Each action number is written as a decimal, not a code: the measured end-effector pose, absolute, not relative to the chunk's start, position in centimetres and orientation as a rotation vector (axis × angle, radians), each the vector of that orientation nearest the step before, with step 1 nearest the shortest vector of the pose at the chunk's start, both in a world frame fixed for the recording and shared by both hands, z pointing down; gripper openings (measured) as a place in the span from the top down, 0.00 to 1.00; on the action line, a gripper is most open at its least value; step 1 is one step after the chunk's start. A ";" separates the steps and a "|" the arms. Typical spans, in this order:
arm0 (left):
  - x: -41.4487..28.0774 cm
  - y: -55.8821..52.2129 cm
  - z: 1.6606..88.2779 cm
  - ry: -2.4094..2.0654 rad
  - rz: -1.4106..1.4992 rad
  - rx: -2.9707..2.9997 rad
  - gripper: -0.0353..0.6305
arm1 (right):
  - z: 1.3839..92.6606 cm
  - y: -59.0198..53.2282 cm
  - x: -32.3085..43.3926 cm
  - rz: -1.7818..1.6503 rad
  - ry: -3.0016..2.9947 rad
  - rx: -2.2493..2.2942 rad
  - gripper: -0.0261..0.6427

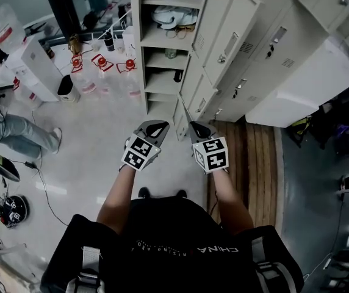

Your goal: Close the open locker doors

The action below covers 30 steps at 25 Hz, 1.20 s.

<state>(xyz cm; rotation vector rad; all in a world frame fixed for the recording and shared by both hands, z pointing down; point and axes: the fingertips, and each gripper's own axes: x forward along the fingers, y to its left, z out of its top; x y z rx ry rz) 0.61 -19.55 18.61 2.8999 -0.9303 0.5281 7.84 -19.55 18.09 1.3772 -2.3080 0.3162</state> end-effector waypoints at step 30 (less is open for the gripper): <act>4.9 -21.1 19.2 -0.964 0.607 2.902 0.92 | 19.2 -21.1 11.1 0.306 -2.360 1.295 0.92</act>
